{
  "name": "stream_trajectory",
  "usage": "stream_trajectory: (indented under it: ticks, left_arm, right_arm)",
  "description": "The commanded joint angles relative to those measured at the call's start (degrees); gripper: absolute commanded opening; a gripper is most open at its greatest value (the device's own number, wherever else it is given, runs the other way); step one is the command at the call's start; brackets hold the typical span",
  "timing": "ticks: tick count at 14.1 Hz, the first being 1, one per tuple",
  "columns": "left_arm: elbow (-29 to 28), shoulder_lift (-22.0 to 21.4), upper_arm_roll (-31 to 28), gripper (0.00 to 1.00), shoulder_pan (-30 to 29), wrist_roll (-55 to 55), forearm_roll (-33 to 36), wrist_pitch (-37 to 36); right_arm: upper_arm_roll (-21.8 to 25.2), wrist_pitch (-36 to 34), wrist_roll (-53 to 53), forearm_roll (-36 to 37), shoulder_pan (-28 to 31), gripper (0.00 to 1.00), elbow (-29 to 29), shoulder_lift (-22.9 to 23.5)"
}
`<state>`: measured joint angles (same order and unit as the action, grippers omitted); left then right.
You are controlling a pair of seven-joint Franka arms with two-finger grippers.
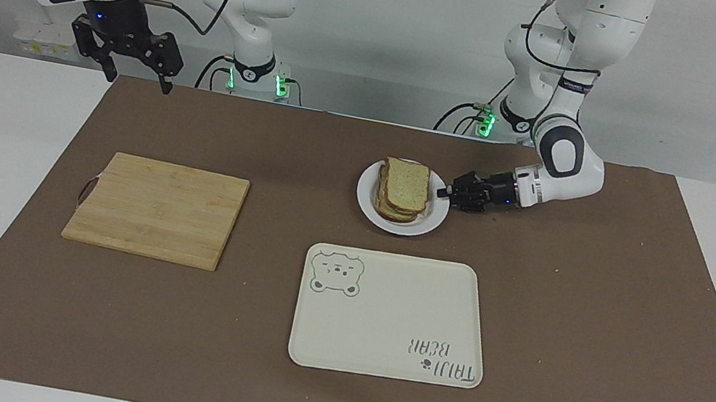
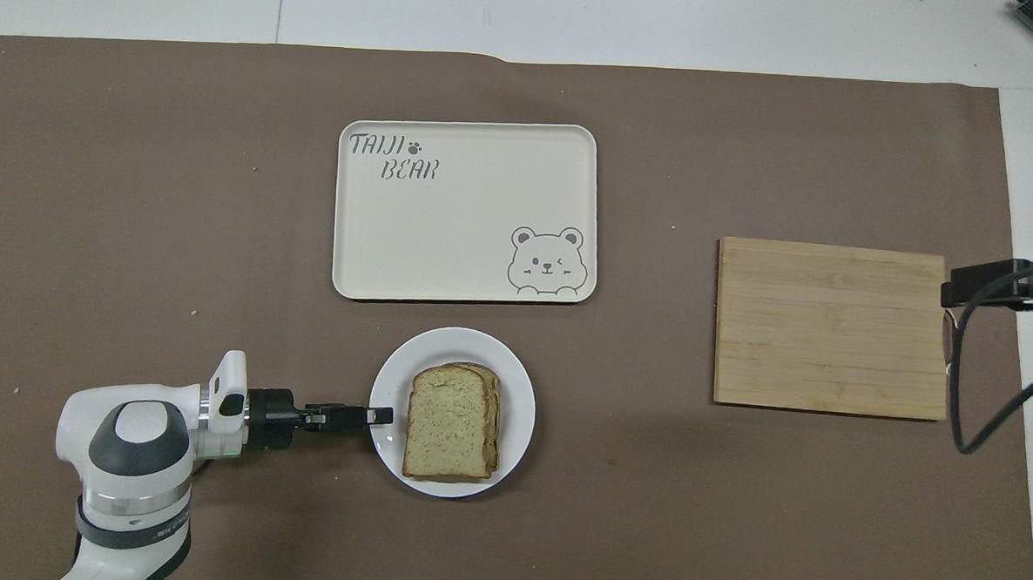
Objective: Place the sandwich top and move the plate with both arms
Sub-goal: 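Grip the white plate rim with the left gripper, then slide the plate with the left gripper onto the bear tray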
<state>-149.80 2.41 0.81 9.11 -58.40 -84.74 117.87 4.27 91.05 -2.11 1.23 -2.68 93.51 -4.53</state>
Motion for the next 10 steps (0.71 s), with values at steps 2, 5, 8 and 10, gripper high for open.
stream_trajectory:
  ticks: [2, 5, 8, 10]
  left_arm:
    - [-0.6, 0.6, -0.5, 0.18, 1.4, -0.8, -1.7, 1.5]
    - [-0.5, 0.7, -0.6, 0.0, 1.3, -0.8, -1.7, 1.1]
    - [0.0, 0.8, -0.6, 0.0, 0.5, -0.8, -1.7, 0.2]
    - [1.2, 0.8, -0.7, 0.0, -0.2, -0.3, -1.6, -0.7]
  right_arm:
    - [0.2, 0.2, 0.9, -0.3, 0.0, 1.0, 0.7, -0.7]
    - [0.2, 0.2, 0.9, -0.3, 0.0, 1.0, 0.7, -0.7]
    - [0.2, 0.2, 0.9, -0.3, 0.0, 1.0, 0.7, -0.7]
    - [0.2, 0.2, 0.9, -0.3, 0.0, 1.0, 0.7, -0.7]
